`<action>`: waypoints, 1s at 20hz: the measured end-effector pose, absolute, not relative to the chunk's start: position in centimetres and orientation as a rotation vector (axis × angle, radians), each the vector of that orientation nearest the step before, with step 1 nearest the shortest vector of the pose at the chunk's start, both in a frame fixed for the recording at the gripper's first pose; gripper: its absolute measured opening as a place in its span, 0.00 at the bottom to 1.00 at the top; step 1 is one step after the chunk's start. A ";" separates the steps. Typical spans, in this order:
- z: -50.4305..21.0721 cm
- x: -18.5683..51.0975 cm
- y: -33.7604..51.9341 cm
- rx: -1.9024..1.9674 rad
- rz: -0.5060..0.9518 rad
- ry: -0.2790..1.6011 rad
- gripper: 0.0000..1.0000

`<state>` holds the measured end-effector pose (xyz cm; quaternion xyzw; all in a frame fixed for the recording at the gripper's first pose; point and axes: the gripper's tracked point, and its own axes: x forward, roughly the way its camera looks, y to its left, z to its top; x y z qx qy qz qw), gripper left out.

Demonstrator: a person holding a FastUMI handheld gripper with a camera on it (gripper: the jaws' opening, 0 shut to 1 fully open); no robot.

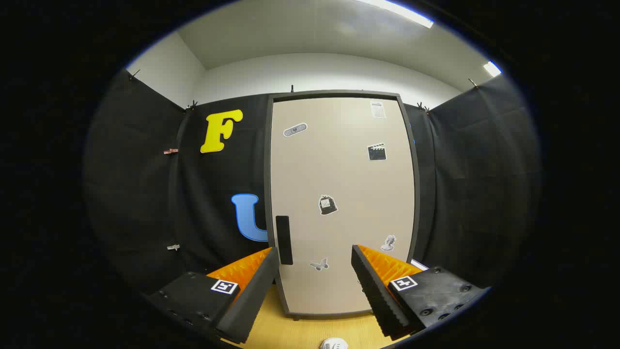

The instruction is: Open the shoe cabinet door, grab the shoes and put them into the shoe cabinet, then close the shoe cabinet door.

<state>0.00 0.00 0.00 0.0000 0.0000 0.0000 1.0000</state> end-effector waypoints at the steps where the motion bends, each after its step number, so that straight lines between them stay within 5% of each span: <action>1: 0.0 0.1 0.0 0.000 -0.001 0.000 0.98; 20: -0.8 1.9 0.9 0.009 0.000 0.021 0.98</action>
